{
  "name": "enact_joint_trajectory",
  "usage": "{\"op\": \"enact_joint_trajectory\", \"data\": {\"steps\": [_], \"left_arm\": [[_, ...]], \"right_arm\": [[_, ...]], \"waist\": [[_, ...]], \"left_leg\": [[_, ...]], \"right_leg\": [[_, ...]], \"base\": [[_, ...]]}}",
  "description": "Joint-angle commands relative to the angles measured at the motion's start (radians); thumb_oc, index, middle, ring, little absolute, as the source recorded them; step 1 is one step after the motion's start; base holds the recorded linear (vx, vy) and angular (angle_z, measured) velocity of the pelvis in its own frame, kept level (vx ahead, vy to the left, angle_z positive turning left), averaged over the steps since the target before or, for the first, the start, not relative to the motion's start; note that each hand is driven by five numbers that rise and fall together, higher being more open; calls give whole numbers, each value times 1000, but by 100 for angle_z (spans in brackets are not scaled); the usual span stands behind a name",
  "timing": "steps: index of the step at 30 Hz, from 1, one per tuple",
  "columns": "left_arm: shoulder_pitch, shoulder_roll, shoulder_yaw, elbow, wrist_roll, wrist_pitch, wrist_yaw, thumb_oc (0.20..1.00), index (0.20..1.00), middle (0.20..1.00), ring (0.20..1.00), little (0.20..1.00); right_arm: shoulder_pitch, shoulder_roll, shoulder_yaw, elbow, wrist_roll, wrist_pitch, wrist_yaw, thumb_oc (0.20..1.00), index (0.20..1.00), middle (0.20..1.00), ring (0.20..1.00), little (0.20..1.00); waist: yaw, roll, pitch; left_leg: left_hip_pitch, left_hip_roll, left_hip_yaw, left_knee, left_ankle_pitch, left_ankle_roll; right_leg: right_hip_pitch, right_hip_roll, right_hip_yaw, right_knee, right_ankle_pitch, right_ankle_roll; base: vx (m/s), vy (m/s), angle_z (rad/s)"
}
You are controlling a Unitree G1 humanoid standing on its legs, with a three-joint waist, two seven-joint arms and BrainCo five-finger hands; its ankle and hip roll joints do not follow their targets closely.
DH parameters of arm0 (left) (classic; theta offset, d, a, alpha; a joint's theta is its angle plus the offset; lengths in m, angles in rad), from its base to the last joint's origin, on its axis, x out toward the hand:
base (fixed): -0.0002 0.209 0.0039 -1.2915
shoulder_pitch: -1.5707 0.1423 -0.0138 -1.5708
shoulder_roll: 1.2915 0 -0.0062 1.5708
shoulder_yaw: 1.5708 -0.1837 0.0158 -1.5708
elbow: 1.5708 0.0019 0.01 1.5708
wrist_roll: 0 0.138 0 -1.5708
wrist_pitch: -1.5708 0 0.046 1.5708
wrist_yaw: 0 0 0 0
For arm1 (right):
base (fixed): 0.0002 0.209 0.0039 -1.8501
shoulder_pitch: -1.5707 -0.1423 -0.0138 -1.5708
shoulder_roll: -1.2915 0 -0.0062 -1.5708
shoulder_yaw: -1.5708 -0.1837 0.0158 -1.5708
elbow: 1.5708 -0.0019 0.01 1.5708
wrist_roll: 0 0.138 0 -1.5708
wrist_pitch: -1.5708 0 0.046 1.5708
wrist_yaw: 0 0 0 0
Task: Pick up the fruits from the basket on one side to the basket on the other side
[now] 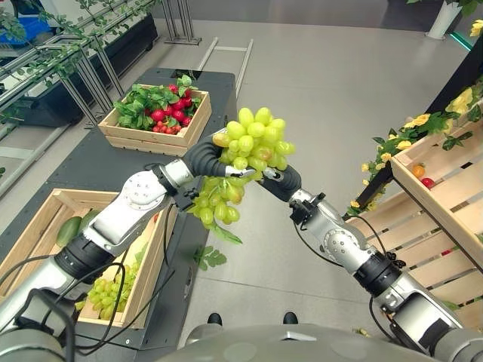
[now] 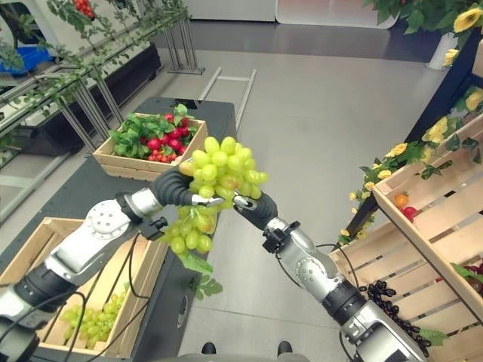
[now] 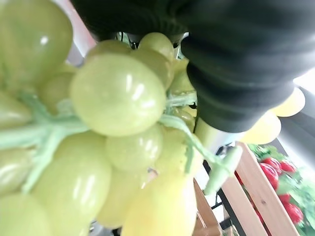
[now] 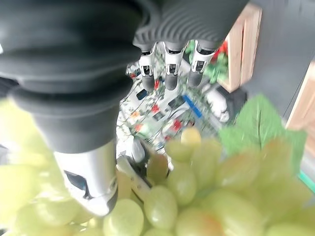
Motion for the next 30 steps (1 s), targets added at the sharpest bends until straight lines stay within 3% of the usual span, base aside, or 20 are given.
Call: {"op": "enact_joint_trajectory", "data": {"steps": [1,10,30], "left_arm": [[-142,-20,-13,-6,-31,-42,25,200,200,200,200,200],[-98,-32,20,12,22,-49,14,200,200,200,200,200],[2,-27,126,154,204,-53,48,200,200,200,200,200]], "right_arm": [[-72,53,13,-117,80,-30,6,1000,1000,1000,1000,1000],[-41,55,-38,-205,96,-67,26,1000,1000,1000,1000,1000],[54,17,-52,-319,121,-45,73,1000,1000,1000,1000,1000]], "waist": [[-2,-48,-42],[-6,-43,-40],[-7,-40,-34]], "left_leg": [[32,-45,17,20,-69,24],[36,-42,19,15,-66,23],[34,-34,18,20,-62,19]], "right_leg": [[-6,-34,-9,51,-9,73],[-4,-35,-12,46,-5,73],[5,-35,-25,49,-11,71]], "base": [[36,-7,-8],[-7,-7,-1],[-1,-2,-1]]}}
